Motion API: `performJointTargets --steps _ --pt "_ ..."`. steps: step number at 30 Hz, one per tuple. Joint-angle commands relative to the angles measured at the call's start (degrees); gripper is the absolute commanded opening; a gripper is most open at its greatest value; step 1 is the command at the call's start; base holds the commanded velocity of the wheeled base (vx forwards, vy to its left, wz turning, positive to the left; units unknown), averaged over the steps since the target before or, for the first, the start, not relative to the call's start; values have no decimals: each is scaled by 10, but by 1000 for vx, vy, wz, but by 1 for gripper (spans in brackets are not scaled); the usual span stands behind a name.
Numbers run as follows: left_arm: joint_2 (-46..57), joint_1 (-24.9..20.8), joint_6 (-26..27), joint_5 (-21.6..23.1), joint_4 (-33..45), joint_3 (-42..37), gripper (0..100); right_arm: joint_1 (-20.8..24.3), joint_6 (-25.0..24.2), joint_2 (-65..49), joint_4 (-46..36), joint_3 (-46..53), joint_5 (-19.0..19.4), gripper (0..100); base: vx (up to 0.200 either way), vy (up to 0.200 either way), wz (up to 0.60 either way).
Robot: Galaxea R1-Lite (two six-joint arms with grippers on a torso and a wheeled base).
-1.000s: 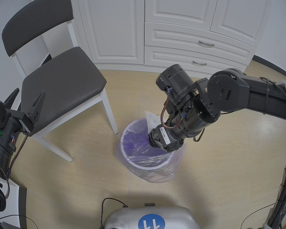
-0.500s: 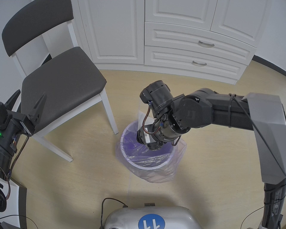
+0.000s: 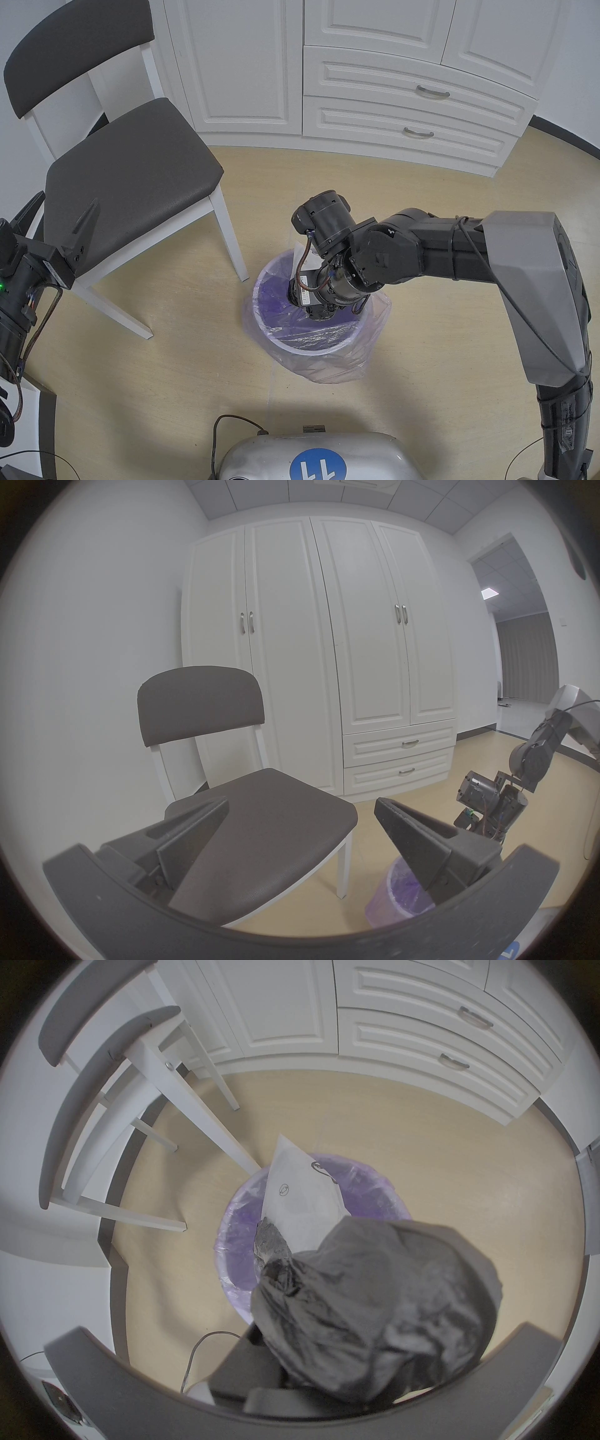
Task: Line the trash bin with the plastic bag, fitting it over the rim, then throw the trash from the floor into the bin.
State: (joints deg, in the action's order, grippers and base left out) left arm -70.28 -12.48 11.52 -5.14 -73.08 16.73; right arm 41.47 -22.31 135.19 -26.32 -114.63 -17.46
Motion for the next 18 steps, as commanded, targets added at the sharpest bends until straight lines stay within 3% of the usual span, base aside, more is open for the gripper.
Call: performJointTargets --steps 1,8,14,18 --pt "5 -1 0 0 -1 -1 100 -3 0 9 4 0 0 0 0 0 0" --pt "8 -1 0 0 -1 -2 100 -3 10 -9 13 35 0 0 0 0 0" --pt "12 -2 0 0 -1 -3 100 -4 68 -54 -61 92 1 0 0 0 0" --pt "22 -2 1 30 0 -13 100 -3 75 -73 -71 114 1 0 0 0 0"
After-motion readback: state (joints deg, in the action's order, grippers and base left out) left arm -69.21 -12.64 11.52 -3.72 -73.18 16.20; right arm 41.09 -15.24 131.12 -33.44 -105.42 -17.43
